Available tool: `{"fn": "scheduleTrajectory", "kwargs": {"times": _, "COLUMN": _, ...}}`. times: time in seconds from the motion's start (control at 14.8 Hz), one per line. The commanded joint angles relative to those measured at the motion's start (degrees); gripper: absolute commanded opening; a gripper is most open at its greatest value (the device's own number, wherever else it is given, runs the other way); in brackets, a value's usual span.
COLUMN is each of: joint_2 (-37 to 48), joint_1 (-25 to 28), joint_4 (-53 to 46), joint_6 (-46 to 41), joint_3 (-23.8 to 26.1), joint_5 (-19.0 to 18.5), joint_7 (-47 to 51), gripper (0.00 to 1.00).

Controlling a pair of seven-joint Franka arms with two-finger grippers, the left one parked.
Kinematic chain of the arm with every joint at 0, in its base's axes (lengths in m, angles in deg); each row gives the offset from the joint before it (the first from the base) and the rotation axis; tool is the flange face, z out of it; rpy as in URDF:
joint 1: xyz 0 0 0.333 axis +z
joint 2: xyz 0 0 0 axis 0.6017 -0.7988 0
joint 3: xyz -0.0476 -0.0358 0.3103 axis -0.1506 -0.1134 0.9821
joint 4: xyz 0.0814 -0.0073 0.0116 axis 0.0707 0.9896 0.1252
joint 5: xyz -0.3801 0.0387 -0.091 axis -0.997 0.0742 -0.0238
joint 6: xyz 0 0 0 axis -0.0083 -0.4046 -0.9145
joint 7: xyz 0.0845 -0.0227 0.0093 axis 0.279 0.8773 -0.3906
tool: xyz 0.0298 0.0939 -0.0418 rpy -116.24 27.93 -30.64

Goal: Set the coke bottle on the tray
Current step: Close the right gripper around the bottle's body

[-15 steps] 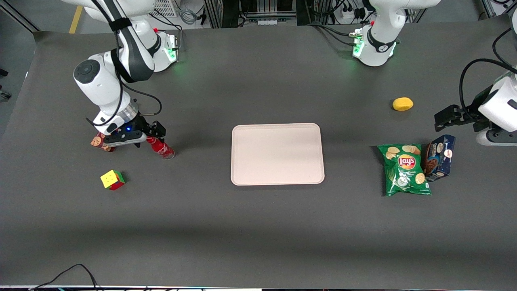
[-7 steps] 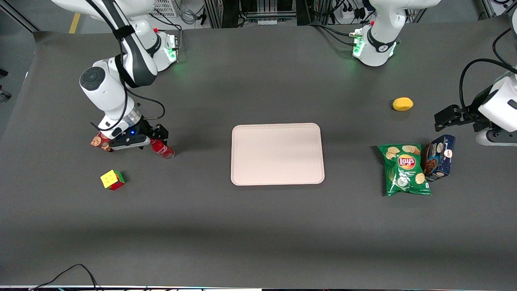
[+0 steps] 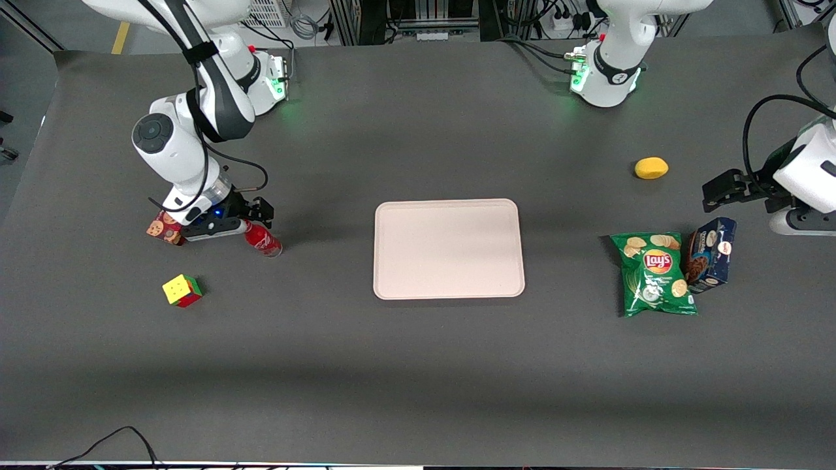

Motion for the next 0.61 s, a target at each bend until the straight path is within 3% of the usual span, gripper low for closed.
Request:
{"fn": "scheduleTrajectory", "kwargs": {"times": 0.0, "joint_2": 0.12, "joint_1": -0.49, "joint_4": -0.22, "joint_6": -1.03, "joint_3": 0.33, "joint_5": 0.19, "joint_7": -1.48, "gripper": 1.0}}
{"fn": "scheduleTrajectory", "kwargs": {"times": 0.27, "joint_2": 0.03, "joint_1": -0.4, "joint_4": -0.75, "joint_6": -1.03, "joint_3": 0.33, "joint_5": 0.19, "joint_7": -1.48, "gripper": 0.78}}
{"fn": "scheduleTrajectory", "kwargs": {"times": 0.54, "joint_2": -0.23, "joint_1": -0.4, "joint_4": -1.54, "joint_6": -1.03, "joint_3": 0.33, "joint_5": 0.19, "joint_7": -3.32, "gripper": 0.41}}
